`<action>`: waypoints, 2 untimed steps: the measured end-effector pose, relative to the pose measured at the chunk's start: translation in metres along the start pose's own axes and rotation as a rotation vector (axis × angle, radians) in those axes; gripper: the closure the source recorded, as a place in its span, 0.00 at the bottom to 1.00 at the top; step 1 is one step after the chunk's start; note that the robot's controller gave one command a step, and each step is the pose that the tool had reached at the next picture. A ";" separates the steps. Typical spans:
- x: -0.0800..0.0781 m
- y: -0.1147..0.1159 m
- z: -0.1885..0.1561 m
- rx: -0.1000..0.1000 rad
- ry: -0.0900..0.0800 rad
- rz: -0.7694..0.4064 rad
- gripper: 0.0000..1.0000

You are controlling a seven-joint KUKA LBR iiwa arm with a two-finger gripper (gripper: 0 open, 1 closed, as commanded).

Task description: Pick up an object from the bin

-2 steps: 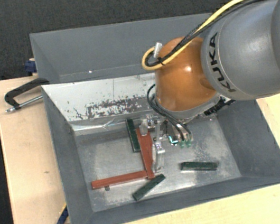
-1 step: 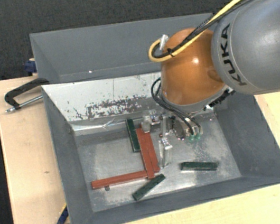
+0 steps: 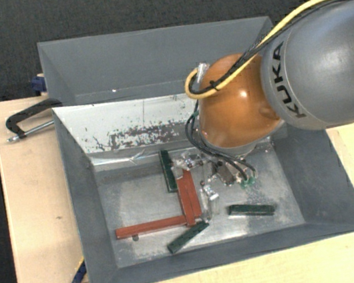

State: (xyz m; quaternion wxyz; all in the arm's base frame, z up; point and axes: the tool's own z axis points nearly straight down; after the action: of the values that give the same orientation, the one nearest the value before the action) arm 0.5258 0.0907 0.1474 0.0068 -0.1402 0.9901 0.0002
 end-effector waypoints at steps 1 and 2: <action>-0.019 0.027 0.075 -0.004 0.013 -0.256 1.00; -0.020 0.027 0.076 -0.005 0.008 -0.255 0.00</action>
Offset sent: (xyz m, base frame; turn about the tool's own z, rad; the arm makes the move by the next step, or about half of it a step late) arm 0.0000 0.0000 0.0000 0.0000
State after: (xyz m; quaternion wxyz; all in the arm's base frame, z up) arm 0.5383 0.1226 0.0718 0.0024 -0.2649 0.9643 0.0010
